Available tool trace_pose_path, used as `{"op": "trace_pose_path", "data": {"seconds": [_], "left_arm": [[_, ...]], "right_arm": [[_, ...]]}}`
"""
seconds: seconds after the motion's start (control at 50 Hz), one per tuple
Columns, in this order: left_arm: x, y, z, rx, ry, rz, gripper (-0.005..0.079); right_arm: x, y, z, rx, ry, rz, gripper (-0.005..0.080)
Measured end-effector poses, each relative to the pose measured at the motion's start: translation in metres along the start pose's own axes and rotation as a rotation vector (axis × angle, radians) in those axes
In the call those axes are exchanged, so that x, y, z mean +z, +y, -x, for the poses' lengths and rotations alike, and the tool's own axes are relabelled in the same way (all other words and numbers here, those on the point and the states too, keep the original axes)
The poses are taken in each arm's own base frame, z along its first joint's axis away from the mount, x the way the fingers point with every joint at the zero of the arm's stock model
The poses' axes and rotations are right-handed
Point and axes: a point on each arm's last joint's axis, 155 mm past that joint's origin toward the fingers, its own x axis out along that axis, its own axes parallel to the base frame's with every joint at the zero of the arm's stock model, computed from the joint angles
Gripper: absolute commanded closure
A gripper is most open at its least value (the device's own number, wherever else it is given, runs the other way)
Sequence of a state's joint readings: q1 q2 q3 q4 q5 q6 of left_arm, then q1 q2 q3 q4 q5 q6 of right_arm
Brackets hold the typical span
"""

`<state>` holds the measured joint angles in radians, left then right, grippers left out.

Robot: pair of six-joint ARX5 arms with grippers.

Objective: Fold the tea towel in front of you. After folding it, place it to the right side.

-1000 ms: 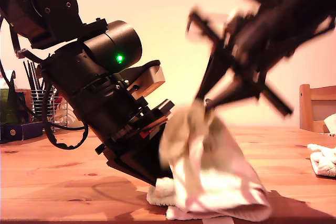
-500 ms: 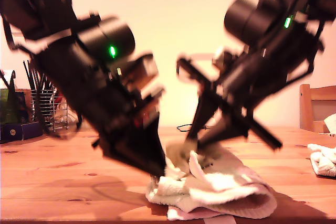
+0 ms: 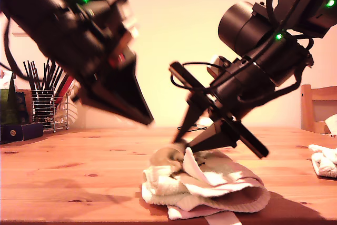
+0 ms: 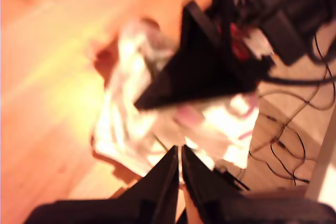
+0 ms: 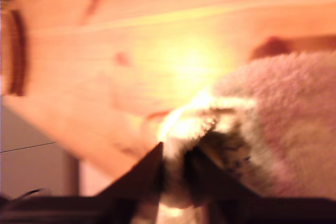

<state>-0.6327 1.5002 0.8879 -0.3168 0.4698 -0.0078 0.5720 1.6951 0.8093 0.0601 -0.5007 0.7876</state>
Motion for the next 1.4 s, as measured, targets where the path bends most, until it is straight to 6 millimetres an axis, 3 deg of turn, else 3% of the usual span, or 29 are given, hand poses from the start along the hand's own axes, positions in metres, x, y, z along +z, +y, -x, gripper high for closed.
{"op": "trace_pose_path", "data": {"seconds": [0.22,0.46,0.6,0.76,1.0,1.12,1.24,1.26,1.28,1.38,1.4], "left_arm": [[-0.002,-0.001,-0.001,-0.001,0.009,0.003,0.0766],[-0.001,-0.001,-0.001,-0.002,0.006,0.001,0.0766],[-0.001,-0.001,-0.001,-0.002,0.006,0.001,0.0766],[0.001,0.0,-0.001,0.001,-0.005,-0.005,0.0766],[0.02,0.007,-0.004,0.029,-0.077,-0.039,0.0766],[0.01,0.015,-0.021,0.03,-0.038,-0.02,0.0766],[-0.005,0.025,-0.04,0.032,0.011,0.004,0.0766],[-0.007,0.026,-0.042,0.032,0.017,0.011,0.0766],[-0.008,0.027,-0.043,0.032,0.022,0.016,0.0766],[-0.012,0.026,-0.044,0.03,0.036,0.029,0.0766],[-0.013,0.026,-0.044,0.03,0.04,0.029,0.0766]], "right_arm": [[-0.004,0.013,0.001,0.053,0.042,-0.001,0.0568],[0.019,0.061,0.011,0.159,0.036,0.036,0.0483],[0.026,0.07,0.014,0.168,0.029,0.055,0.0463],[0.024,0.055,0.016,0.126,0.048,0.071,0.0447],[0.022,0.008,0.03,0.016,0.1,0.119,0.0434],[0.027,-0.003,0.035,-0.001,0.094,0.179,0.0426],[0.02,-0.006,0.035,-0.009,0.12,0.24,0.0426],[0.019,-0.006,0.035,-0.01,0.124,0.238,0.0426],[0.017,-0.006,0.035,-0.004,0.13,0.348,0.0426],[0.011,-0.009,0.034,-0.02,0.152,0.339,0.0426],[0.01,-0.01,0.034,-0.02,0.158,0.468,0.0426]]}}
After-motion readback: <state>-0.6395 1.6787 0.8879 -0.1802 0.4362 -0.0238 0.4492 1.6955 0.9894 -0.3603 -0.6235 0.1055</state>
